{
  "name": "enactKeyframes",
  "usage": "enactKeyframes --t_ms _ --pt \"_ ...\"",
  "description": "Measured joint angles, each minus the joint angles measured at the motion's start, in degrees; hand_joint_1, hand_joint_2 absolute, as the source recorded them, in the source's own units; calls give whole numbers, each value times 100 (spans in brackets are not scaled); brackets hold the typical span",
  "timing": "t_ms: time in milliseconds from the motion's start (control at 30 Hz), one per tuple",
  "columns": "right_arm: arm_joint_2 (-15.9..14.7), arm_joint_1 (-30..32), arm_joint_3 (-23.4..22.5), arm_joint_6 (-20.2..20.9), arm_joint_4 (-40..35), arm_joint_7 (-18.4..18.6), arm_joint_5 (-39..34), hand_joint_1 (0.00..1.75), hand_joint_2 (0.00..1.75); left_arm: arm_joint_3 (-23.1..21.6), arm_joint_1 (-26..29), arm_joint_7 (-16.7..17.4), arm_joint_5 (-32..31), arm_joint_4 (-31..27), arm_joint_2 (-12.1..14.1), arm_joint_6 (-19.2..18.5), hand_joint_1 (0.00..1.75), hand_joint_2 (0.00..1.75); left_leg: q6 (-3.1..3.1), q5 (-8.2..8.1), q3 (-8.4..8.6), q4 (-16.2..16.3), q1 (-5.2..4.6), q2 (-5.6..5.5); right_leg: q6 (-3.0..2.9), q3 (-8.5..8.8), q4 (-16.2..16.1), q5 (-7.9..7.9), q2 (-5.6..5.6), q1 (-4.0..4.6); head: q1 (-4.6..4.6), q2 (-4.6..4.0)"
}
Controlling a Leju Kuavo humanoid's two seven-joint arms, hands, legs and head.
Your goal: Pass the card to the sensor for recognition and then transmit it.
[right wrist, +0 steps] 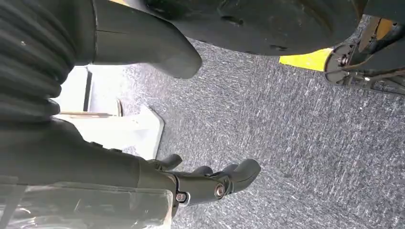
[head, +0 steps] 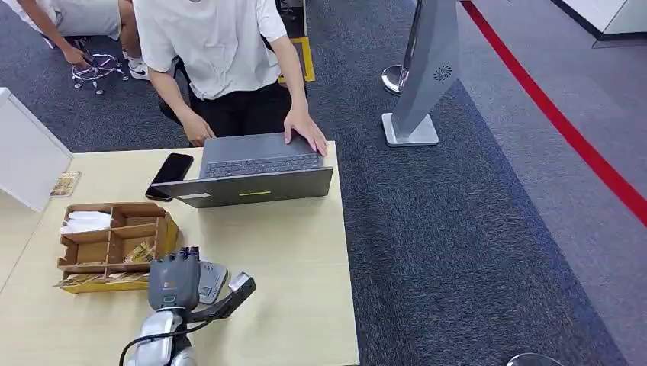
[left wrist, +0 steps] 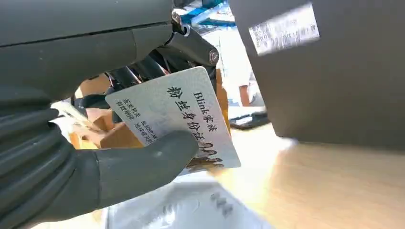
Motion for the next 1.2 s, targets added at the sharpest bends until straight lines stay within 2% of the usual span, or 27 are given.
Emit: enactKeyframes --t_ms 133,300,433,600,733,800,867,900,1000,1067,1200 --pt "0 0 -24 -11 0 0 9 0 175 0 14 -20 -81 -368 11 307 175 175 0 0 -1 0 0 -1 0 1 0 0 -1 0 0 0" --pt "4 3 -118 -22 0 -18 66 0 175 -44 91 -94 -182 -1278 107 534 175 175 0 0 -1 0 0 -1 0 0 0 0 -1 0 0 0" --pt "15 3 -179 -50 0 -46 85 0 175 -218 105 -140 -214 -2050 280 545 175 175 0 0 -1 0 0 -1 0 0 1 0 -1 0 -2 0" --pt "33 4 -265 -79 0 -94 109 0 175 -339 44 -103 -114 -2702 512 534 175 175 0 1 0 0 0 -1 0 -3 1 0 -1 0 0 0" --pt "35 0 -271 -15 0 -107 280 0 175 -306 -573 7 383 -2796 746 184 175 175 -2 12 -3 0 1 -8 1 -1 3 2 -10 1 -2 0" --pt "33 -5 -271 53 0 -122 435 0 175 -166 -1178 -57 592 -2504 846 20 175 175 0 24 -8 0 2 -21 5 -1 4 9 -21 1 0 0" --pt "33 -21 -271 125 -2 -157 584 0 175 55 -1883 -166 616 -1887 922 -26 175 175 -2 35 -11 0 2 -26 0 -3 7 23 -25 1 2 0" --pt "33 -32 -269 133 -2 -168 642 0 175 183 -2242 -245 629 -1460 959 16 175 175 -5 40 -11 0 3 -24 -3 -5 9 27 -23 1 2 0" --pt "31 -40 -249 206 -4 -232 807 0 175 453 -3220 -181 413 -154 1071 73 175 175 -5 48 -13 0 3 -17 -2 -10 11 35 -15 1 0 0" --pt "26 -46 -238 240 -7 -286 909 0 175 609 -3841 -181 269 930 1182 202 175 175 -3 52 -13 0 3 -15 -5 -12 13 38 -10 2 2 0" --pt "15 -53 -234 302 -9 -291 959 0 175 745 -4542 -72 57 2282 1331 222 175 175 -3 52 -18 0 2 -14 -3 -15 13 39 -7 1 -2 0"
